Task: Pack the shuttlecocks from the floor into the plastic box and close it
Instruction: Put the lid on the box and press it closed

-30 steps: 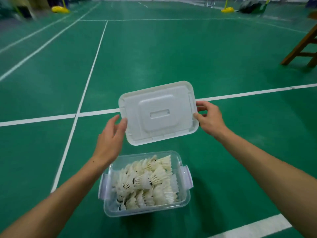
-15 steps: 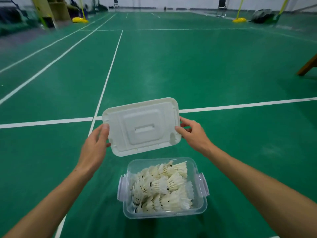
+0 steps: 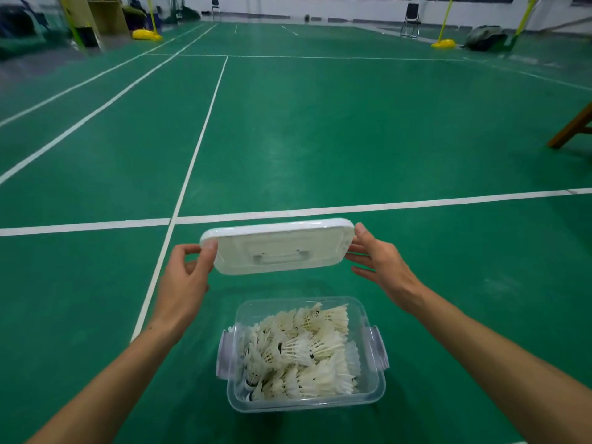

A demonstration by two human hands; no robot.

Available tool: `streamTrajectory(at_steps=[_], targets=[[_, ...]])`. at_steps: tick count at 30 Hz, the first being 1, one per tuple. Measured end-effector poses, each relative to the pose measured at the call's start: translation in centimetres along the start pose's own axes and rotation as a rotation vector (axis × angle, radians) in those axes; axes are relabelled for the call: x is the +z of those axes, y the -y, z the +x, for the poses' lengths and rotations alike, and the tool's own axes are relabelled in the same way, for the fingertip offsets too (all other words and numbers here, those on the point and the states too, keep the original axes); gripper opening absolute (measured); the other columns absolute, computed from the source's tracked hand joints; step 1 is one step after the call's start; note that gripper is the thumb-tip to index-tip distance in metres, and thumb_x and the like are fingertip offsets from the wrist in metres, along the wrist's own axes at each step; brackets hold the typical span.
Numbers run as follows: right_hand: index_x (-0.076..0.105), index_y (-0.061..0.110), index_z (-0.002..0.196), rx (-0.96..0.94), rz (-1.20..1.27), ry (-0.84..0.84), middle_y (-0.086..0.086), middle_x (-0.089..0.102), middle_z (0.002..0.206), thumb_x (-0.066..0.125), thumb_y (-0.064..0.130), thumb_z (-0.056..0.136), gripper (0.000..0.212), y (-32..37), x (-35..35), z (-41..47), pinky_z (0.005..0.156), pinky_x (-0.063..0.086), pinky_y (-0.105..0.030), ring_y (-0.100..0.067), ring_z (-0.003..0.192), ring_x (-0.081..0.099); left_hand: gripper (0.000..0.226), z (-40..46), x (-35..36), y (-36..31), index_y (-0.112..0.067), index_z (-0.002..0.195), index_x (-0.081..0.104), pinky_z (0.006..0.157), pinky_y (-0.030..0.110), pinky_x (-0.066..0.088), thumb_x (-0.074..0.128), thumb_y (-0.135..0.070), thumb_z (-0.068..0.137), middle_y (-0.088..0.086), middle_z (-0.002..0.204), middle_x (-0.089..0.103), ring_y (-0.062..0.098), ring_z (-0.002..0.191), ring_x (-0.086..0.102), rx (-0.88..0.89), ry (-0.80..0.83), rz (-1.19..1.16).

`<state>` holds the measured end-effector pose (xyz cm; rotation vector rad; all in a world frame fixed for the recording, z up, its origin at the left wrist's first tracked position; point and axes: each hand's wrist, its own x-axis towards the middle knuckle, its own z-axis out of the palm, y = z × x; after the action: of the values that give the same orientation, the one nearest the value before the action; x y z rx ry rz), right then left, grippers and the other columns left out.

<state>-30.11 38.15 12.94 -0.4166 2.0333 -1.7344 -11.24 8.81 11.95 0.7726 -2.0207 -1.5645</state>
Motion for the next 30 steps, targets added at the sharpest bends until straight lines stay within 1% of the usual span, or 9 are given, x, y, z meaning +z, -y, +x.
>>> streamTrajectory(at_steps=[3,7,11,13,14,17,22,26,30], targets=[[0.077,0.021,0.11,-0.031,-0.004,-0.013,-0.001,0.077,0.119,0.064,0.073,0.087,0.057,-1.6,-0.4,-1.0,0.108,0.055,-0.039,-0.015,0.118,0.072,0.07,-0.6,0.3,0.7,-0.029,0.115,0.06,0.096,0.055,0.059,0.062,-0.088,0.078,0.002,0.115,0.073,0.017,0.108,0.072,0.011,0.01,-0.023],[0.077,0.022,0.12,-0.109,-0.04,-0.036,0.003,0.078,0.119,0.071,0.069,0.079,0.063,-4.0,-1.1,-2.8,0.106,0.057,-0.039,-0.016,0.117,0.072,0.07,-1.9,0.4,1.9,-0.029,0.115,0.063,0.1,0.052,0.058,0.069,-0.085,0.074,0.002,0.114,0.076,0.014,0.108,0.073,0.007,0.05,-0.031],[0.074,0.024,0.127,-0.14,-0.138,-0.018,0.01,0.075,0.126,0.075,0.066,0.076,0.066,-5.7,-1.9,-4.2,0.103,0.057,-0.03,-0.007,0.117,0.071,0.058,-3.4,0.8,2.2,-0.027,0.123,0.063,0.103,0.038,0.057,0.082,-0.063,0.081,0.001,0.121,0.075,0.006,0.109,0.072,0.001,0.12,-0.045],[0.071,0.022,0.132,-0.126,-0.169,0.019,0.009,0.073,0.132,0.08,0.064,0.075,0.071,-6.4,-2.2,-4.8,0.1,0.059,-0.029,-0.007,0.117,0.071,0.067,-3.8,0.8,2.6,-0.027,0.13,0.062,0.098,0.029,0.059,0.088,-0.056,0.076,0.0,0.125,0.074,0.006,0.112,0.072,0.004,0.173,-0.059],[0.069,0.022,0.135,-0.117,-0.179,0.037,0.009,0.072,0.135,0.083,0.064,0.074,0.075,-6.8,-2.4,-5.2,0.1,0.059,-0.031,-0.008,0.119,0.071,0.073,-4.0,0.7,2.9,-0.03,0.133,0.061,0.098,0.028,0.058,0.088,-0.058,0.071,-0.002,0.128,0.073,0.007,0.115,0.071,0.004,0.203,-0.047],[0.064,0.026,0.142,-0.111,-0.257,0.064,0.011,0.068,0.14,0.09,0.064,0.071,0.085,-7.7,-3.3,-6.1,0.109,0.055,-0.037,-0.007,0.126,0.067,0.086,-4.6,0.2,4.0,-0.038,0.14,0.057,0.11,0.043,0.052,0.087,-0.065,0.064,-0.014,0.138,0.068,0.008,0.126,0.066,0.009,0.276,-0.004],[0.054,0.027,0.151,-0.174,-0.411,0.125,0.018,0.055,0.152,0.094,0.055,0.073,0.092,-9.0,-3.7,-8.4,0.12,0.045,-0.036,-0.006,0.14,0.054,0.102,-6.6,-0.1,5.7,-0.038,0.15,0.048,0.116,0.048,0.046,0.09,-0.067,0.062,-0.025,0.149,0.056,0.004,0.136,0.056,0.039,0.38,0.109],[0.05,0.028,0.155,-0.24,-0.511,0.142,0.02,0.044,0.159,0.093,0.055,0.074,0.095,-9.6,-3.5,-10.1,0.123,0.04,-0.039,-0.007,0.149,0.043,0.101,-8.6,-0.2,7.0,-0.039,0.152,0.046,0.117,0.044,0.044,0.094,-0.057,0.065,-0.028,0.15,0.053,0.002,0.14,0.051,0.062,0.42,0.163],[0.045,0.032,0.157,-0.269,-0.567,0.165,0.022,0.036,0.163,0.093,0.05,0.074,0.097,-10.2,-3.0,-11.6,0.125,0.037,-0.044,-0.006,0.153,0.035,0.102,-10.5,-0.9,8.4,-0.036,0.151,0.05,0.118,0.032,0.04,0.098,-0.05,0.061,-0.026,0.148,0.056,0.0,0.141,0.05,0.095,0.396,0.177]])
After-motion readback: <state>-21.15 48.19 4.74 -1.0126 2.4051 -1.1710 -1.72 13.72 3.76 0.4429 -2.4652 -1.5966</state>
